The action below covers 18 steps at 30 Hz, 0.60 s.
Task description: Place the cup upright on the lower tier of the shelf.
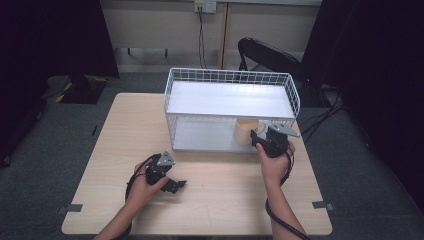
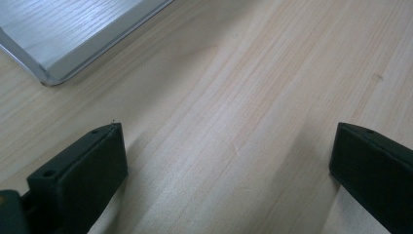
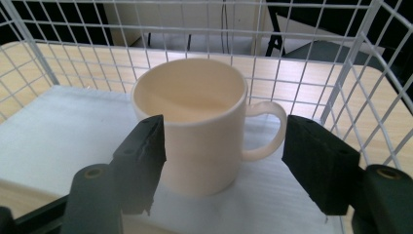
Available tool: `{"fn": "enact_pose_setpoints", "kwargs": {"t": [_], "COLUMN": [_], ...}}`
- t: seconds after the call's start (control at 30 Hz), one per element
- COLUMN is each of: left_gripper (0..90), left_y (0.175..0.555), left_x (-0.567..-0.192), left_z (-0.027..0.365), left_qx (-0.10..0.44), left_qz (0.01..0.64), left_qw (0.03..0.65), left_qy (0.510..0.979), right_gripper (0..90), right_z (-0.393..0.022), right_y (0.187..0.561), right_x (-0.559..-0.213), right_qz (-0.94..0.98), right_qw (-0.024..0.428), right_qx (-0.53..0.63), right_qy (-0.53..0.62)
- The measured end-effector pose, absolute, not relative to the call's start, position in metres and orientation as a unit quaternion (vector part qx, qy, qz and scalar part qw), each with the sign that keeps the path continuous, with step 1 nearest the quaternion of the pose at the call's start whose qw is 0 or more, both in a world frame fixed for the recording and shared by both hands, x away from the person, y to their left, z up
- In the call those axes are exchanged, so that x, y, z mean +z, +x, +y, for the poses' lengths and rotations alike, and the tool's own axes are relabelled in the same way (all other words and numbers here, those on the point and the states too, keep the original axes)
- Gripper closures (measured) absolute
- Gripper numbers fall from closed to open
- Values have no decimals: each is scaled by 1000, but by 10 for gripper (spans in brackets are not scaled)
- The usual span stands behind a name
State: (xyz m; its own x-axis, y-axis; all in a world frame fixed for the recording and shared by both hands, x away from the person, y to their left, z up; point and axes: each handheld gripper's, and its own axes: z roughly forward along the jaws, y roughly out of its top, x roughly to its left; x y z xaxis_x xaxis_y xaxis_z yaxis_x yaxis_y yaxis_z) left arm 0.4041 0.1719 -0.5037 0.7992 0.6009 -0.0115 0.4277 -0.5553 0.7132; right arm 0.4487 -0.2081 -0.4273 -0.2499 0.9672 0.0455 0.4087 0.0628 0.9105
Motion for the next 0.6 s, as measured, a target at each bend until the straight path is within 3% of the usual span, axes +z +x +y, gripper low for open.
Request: {"fn": "enact_pose_setpoints", "kwargs": {"t": [0.6], "left_gripper": [0], "left_y": [404], "left_x": [-504], "left_z": [172], "left_qx": [117], "left_qz": [295], "left_qw": [369], "left_qy": [874], "right_gripper": [201], "right_z": [-208], "right_y": [440], "right_x": [-426], "right_qz": [687], "right_qw": [282], "right_qx": [435], "right_qy": [510]}}
